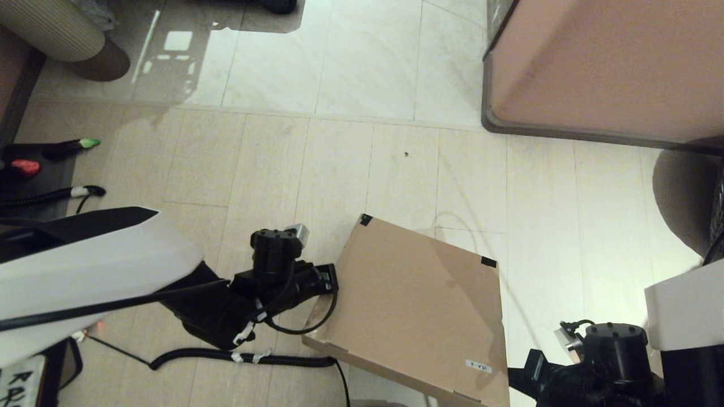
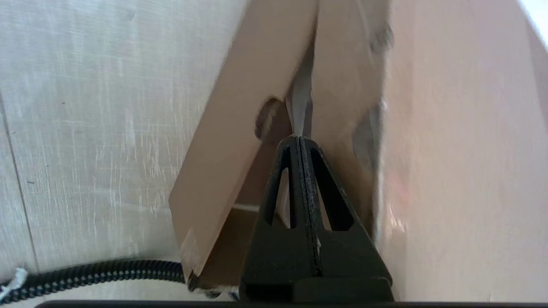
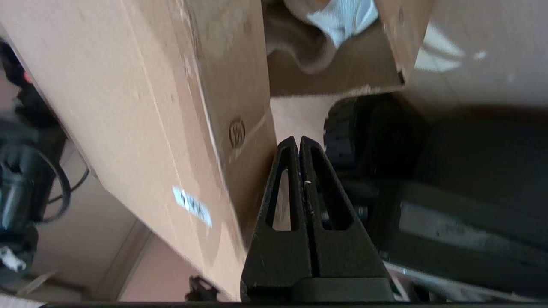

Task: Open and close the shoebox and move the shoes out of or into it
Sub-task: Open the shoe box

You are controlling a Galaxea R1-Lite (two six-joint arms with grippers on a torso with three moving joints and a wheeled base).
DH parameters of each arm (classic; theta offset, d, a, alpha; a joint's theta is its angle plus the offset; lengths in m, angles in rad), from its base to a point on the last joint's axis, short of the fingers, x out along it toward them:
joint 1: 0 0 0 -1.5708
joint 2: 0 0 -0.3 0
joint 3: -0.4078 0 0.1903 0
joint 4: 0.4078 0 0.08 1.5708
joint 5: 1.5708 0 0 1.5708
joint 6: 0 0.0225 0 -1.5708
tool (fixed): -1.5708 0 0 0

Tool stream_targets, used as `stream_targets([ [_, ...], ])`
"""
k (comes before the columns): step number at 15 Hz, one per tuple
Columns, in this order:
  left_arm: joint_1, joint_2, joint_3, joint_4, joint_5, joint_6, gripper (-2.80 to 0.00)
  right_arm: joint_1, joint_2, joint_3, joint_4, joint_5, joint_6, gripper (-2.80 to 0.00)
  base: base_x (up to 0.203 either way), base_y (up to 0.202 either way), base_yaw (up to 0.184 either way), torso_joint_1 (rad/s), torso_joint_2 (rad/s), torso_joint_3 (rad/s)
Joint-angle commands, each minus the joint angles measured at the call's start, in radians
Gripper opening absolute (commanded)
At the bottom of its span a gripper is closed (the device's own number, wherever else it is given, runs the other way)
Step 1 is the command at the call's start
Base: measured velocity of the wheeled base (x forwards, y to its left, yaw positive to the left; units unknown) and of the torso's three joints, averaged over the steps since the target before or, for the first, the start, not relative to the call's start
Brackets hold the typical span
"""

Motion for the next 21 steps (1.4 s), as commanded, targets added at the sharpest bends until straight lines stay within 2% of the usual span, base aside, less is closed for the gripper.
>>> stream_targets([
  [1,0.004,-0.002,-0.008,-0.004,0.01,-0.019,-2.8,0.0,-0.013,0.015,-0.008,0.007,0.007,-2.8,0.0,0.0,0.0,0.0,0.0,0.0],
  [3,0.004,0.001,-0.008,-0.004,0.013,-0.024,-2.8,-0.001,-0.026,0.022,-0.008,0.012,0.023,-2.8,0.0,0.0,0.0,0.0,0.0,0.0],
  [6,0.004,0.001,-0.014,-0.004,0.013,-0.025,-2.8,0.0,-0.062,-0.007,-0.008,0.013,0.121,-2.8,0.0,0.0,0.0,0.0,0.0,0.0],
  [7,0.004,0.001,-0.014,-0.004,0.015,-0.025,-2.8,0.0,-0.061,-0.013,-0.008,0.013,0.126,-2.8,0.0,0.0,0.0,0.0,0.0,0.0],
  [17,0.044,-0.032,-0.014,-0.004,0.033,-0.027,-2.8,0.0,-0.053,-0.045,-0.008,0.013,0.129,-2.8,0.0,0.0,0.0,0.0,0.0,0.0],
  [21,0.044,-0.048,-0.002,-0.002,0.043,-0.054,-2.8,0.003,-0.056,-0.05,-0.008,0.01,0.106,-2.8,0.0,0.0,0.0,0.0,0.0,0.0],
])
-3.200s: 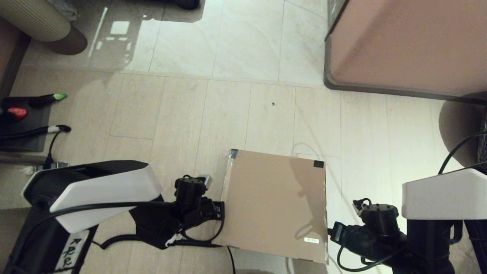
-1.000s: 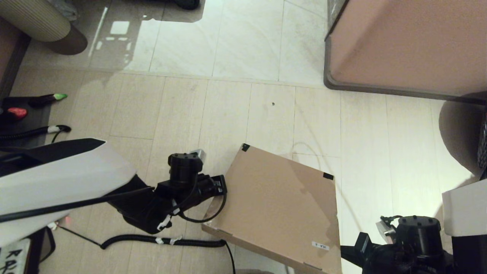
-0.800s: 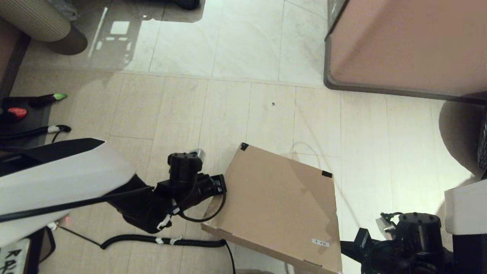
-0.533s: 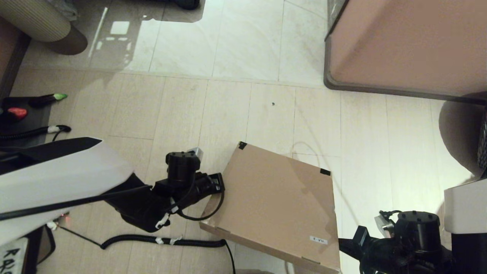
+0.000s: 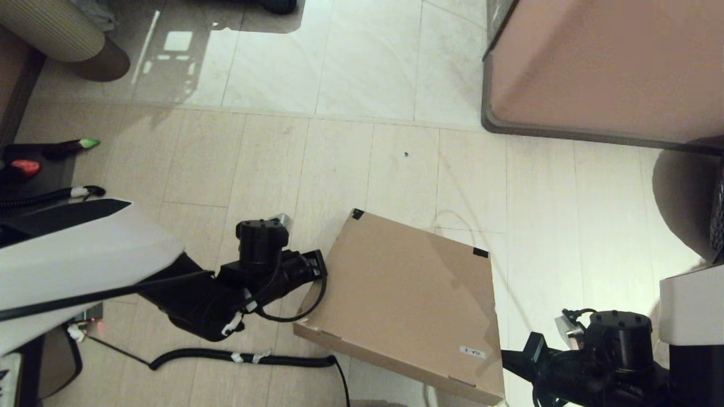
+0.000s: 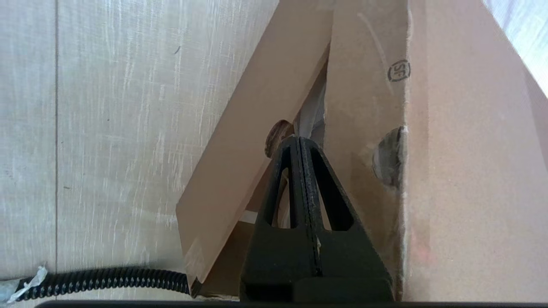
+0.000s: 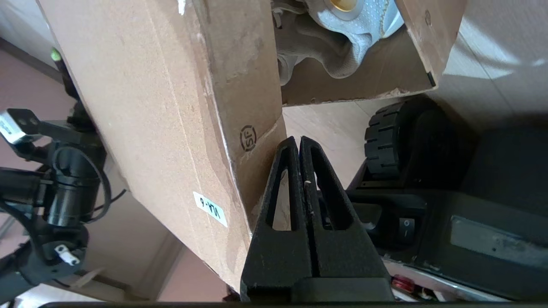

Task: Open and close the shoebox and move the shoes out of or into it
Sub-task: Open the shoe box

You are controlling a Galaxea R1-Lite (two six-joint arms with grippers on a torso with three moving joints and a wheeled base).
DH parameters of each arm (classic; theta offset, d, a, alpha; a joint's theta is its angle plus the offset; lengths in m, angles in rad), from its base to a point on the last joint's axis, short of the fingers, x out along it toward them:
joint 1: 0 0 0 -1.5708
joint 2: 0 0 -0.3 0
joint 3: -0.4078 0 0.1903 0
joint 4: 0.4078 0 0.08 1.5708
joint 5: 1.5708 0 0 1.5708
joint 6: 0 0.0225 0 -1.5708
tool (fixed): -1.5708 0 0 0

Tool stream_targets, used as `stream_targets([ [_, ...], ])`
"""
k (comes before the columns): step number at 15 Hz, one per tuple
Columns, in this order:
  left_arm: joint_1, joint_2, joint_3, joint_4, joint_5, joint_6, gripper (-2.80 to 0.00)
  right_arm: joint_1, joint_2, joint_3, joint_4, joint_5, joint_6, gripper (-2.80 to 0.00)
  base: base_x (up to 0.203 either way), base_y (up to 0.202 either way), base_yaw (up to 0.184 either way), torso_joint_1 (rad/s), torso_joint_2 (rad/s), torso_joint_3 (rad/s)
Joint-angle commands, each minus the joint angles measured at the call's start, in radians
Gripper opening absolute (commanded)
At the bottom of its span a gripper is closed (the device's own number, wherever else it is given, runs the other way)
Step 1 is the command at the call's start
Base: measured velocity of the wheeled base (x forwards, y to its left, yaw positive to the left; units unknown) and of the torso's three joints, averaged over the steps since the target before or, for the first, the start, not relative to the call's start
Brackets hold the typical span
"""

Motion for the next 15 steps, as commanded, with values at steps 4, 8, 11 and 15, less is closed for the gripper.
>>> stream_targets([
  [4,0.011,-0.01,-0.001,-0.007,0.005,-0.009,-2.8,0.003,-0.001,-0.009,-0.009,0.0,-0.016,-2.8,0.0,0.0,0.0,0.0,0.0,0.0],
  [8,0.046,-0.035,-0.004,-0.006,0.012,-0.022,-2.8,0.003,0.003,-0.03,-0.009,-0.001,-0.041,-2.8,0.0,0.0,0.0,0.0,0.0,0.0],
  [11,0.086,-0.055,-0.001,-0.007,0.012,-0.022,-2.8,0.005,0.003,-0.042,-0.009,-0.002,-0.041,-2.8,0.0,0.0,0.0,0.0,0.0,0.0],
  [15,0.125,-0.086,0.059,-0.009,0.011,-0.036,-2.8,0.005,-0.014,-0.056,-0.009,-0.001,-0.041,-2.8,0.0,0.0,0.0,0.0,0.0,0.0],
])
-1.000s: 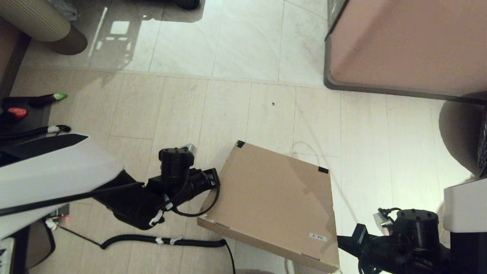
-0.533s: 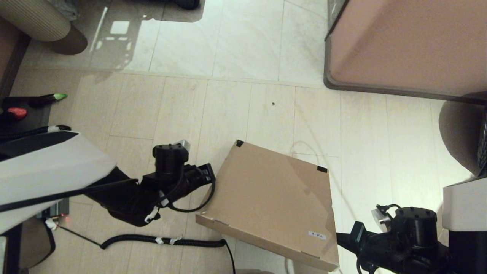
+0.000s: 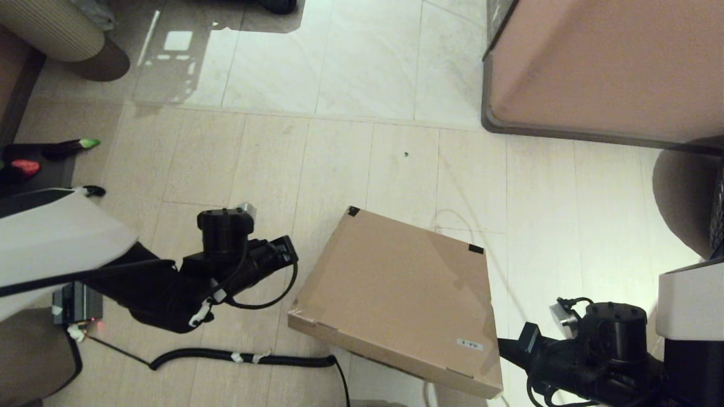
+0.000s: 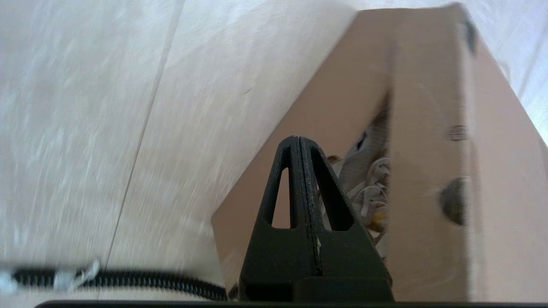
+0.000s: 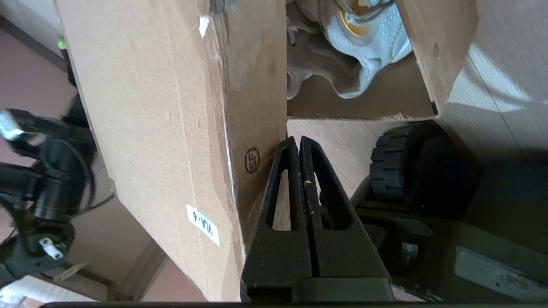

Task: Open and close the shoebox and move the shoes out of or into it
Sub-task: Open the shoe box

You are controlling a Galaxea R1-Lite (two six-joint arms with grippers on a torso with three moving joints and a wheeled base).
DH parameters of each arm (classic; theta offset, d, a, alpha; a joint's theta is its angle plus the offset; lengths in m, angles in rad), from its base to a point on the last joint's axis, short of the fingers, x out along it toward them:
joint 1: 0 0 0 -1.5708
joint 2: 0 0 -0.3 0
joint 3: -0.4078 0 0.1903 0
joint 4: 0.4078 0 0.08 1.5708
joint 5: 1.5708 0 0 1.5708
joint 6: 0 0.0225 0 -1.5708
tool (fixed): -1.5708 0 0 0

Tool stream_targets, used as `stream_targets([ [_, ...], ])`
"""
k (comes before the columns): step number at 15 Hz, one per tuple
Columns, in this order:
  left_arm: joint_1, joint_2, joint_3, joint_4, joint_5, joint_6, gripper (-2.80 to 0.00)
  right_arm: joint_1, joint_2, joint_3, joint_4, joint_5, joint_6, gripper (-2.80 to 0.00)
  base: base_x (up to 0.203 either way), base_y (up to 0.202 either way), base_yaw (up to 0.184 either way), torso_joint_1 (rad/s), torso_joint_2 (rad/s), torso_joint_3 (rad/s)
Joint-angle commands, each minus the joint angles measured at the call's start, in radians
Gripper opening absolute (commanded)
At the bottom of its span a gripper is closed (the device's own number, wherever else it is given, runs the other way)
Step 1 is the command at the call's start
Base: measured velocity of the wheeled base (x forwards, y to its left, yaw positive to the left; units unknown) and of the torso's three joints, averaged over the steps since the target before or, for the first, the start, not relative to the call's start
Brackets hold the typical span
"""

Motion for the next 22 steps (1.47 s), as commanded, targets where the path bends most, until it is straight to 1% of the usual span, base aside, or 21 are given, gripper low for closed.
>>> stream_targets([
  [1,0.01,-0.016,0.022,-0.004,0.002,-0.045,-2.8,0.0,-0.012,0.001,-0.009,0.003,0.006,-2.8,0.0,0.0,0.0,0.0,0.0,0.0],
  [3,0.011,-0.031,0.027,0.025,0.014,-0.196,-2.8,-0.001,-0.027,0.015,-0.009,0.003,0.006,-2.8,0.0,0.0,0.0,0.0,0.0,0.0],
  [4,0.011,-0.045,0.03,0.072,0.019,-0.258,-2.8,-0.001,-0.035,0.017,-0.009,0.003,0.006,-2.8,0.0,0.0,0.0,0.0,0.0,0.0],
  [5,0.01,-0.065,0.031,0.12,0.019,-0.319,-2.8,-0.002,-0.049,0.016,-0.009,0.003,0.008,-2.8,0.0,0.0,0.0,0.0,0.0,0.0],
  [6,0.002,-0.075,0.035,0.145,0.018,-0.353,-2.8,-0.001,-0.059,0.008,-0.009,0.004,0.01,-2.8,0.0,0.0,0.0,0.0,0.0,0.0],
  [9,-0.011,-0.077,0.047,0.147,0.015,-0.364,-2.8,0.0,-0.08,-0.021,-0.009,0.008,0.012,-2.8,0.0,0.0,0.0,0.0,0.0,0.0],
  [12,-0.018,-0.08,0.046,0.147,0.015,-0.407,-2.8,-0.001,-0.112,-0.041,-0.009,0.008,0.016,-2.8,0.0,0.0,0.0,0.0,0.0,0.0],
  [15,-0.015,-0.086,0.058,0.146,0.022,-0.41,-2.8,-0.001,-0.134,-0.056,-0.009,0.009,0.019,-2.8,0.0,0.0,0.0,0.0,0.0,0.0],
  [17,-0.013,-0.086,0.066,0.146,0.06,-0.41,-2.8,-0.001,-0.161,-0.066,-0.009,0.011,0.022,-2.8,0.0,0.0,0.0,0.0,0.0,0.0],
  [20,-0.018,-0.086,0.085,0.146,0.064,-0.41,-2.8,-0.001,-0.196,-0.116,-0.009,0.009,0.089,-2.8,0.0,0.0,0.0,0.0,0.0,0.0],
  [22,-0.019,-0.089,0.09,0.146,0.064,-0.41,-2.8,-0.002,-0.2,-0.141,-0.009,0.009,0.093,-2.8,0.0,0.0,0.0,0.0,0.0,0.0],
])
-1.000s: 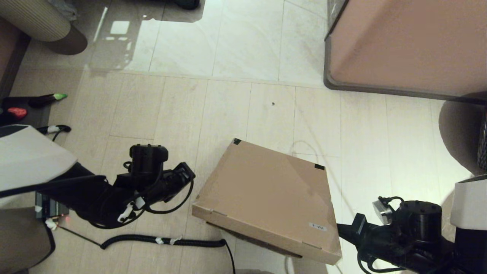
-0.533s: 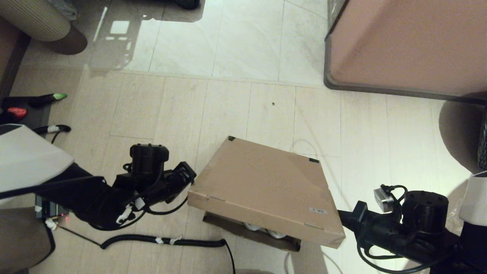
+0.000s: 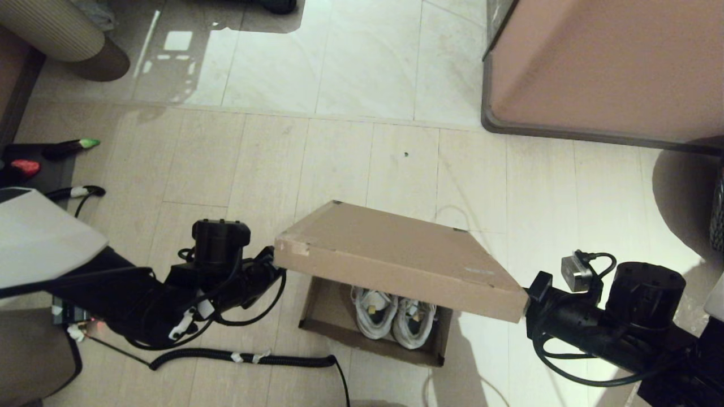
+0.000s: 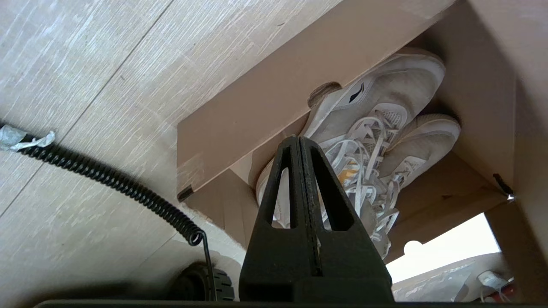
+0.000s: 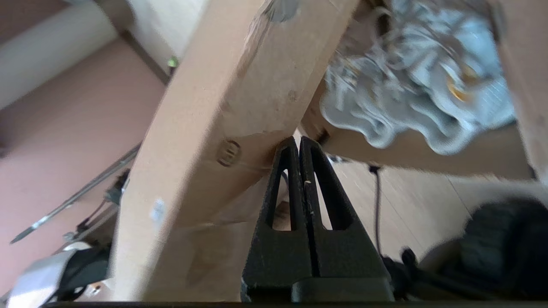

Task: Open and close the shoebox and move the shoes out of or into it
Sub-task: Open the shoe box

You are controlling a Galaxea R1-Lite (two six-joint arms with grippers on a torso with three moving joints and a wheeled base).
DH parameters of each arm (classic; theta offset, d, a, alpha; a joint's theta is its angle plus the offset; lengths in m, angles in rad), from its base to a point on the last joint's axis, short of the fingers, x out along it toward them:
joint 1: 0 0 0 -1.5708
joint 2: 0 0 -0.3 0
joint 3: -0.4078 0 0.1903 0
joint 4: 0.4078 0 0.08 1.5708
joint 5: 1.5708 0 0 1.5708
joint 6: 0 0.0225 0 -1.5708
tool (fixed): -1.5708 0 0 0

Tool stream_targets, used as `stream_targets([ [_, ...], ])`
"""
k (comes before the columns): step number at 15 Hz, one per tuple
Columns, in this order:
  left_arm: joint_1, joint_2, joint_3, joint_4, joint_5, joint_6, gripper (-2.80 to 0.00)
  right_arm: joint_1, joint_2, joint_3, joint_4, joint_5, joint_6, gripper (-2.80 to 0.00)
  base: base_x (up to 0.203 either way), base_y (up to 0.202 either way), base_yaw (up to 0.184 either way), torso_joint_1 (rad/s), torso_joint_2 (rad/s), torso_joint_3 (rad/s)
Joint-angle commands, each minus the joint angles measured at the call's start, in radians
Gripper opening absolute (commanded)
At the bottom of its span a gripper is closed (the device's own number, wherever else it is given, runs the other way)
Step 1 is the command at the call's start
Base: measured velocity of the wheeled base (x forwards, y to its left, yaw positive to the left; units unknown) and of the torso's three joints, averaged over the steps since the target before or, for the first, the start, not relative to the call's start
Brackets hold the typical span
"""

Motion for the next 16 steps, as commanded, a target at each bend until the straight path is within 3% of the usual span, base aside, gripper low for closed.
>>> stream_targets([
  [1,-0.001,-0.004,0.004,-0.005,0.001,-0.005,-2.8,-0.001,-0.022,-0.027,-0.009,0.002,0.009,-2.8,0.0,0.0,0.0,0.0,0.0,0.0],
  [5,-0.02,-0.009,0.004,-0.013,0.001,-0.006,-2.8,-0.026,-0.042,-0.188,0.114,-0.001,0.023,-2.8,0.0,0.0,0.0,0.0,0.0,0.0],
  [8,-0.024,-0.009,0.007,-0.014,0.004,0.0,-2.8,-0.093,-0.035,-0.307,0.225,-0.014,0.009,-2.8,0.0,0.0,0.0,0.0,0.0,0.0],
  [9,-0.024,-0.006,0.006,-0.014,0.004,0.008,-2.8,-0.116,-0.025,-0.317,0.231,-0.03,-0.041,-2.8,0.0,0.0,0.0,0.0,0.0,0.0],
  [10,-0.022,0.0,0.007,-0.016,0.005,0.036,-2.8,-0.125,-0.01,-0.319,0.237,-0.05,-0.142,-2.8,0.0,0.0,0.0,0.0,0.0,0.0],
  [14,-0.024,-0.002,0.036,-0.071,0.014,0.192,-2.8,-0.101,0.036,-0.319,0.287,-0.136,-0.692,-2.8,0.0,0.0,0.0,0.0,0.0,0.0],
  [16,-0.018,-0.022,0.122,-0.152,0.016,0.277,-2.8,0.02,0.016,-0.339,0.363,-0.183,-0.744,-2.8,0.0,0.0,0.0,0.0,0.0,0.0],
])
